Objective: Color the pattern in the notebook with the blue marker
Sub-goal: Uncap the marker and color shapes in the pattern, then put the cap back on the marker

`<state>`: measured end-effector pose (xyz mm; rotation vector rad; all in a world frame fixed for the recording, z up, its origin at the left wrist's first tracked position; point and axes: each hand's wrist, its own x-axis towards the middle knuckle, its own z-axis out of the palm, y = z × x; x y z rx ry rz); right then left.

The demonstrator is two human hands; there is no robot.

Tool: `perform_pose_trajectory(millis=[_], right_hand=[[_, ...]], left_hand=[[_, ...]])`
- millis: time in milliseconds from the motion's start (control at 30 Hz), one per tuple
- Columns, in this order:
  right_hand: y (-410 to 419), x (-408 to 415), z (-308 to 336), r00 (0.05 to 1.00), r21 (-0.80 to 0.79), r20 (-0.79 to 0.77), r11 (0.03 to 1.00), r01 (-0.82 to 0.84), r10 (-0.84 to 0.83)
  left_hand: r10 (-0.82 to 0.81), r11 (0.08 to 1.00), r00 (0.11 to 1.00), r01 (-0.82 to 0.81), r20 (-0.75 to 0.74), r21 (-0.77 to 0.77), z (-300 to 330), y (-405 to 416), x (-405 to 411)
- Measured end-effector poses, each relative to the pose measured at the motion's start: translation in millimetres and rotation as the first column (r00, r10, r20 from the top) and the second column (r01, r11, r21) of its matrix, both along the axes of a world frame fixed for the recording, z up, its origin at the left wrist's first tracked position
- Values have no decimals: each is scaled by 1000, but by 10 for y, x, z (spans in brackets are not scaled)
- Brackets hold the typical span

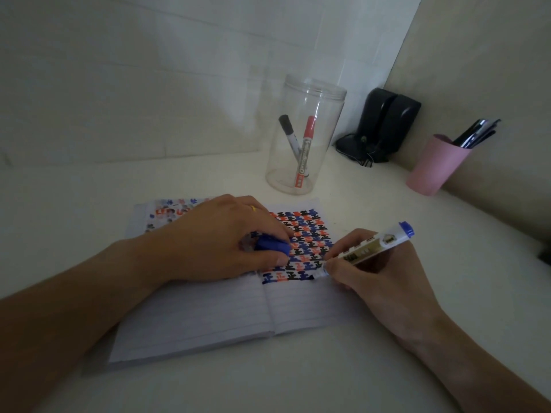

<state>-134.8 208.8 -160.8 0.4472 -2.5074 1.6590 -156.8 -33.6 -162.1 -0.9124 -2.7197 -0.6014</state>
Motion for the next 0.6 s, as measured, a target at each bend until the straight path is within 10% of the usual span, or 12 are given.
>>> perform_pose_trajectory(millis=[233, 600], right_hand=[[6, -255, 249, 967, -306, 256, 947, 95, -14], [-274, -660, 10, 979, -490, 204, 868, 83, 21]], left_hand=[[11, 1000, 1000, -11, -15, 14, 3, -3, 22], [8, 1000, 1000, -7, -9, 30, 5, 31, 28]])
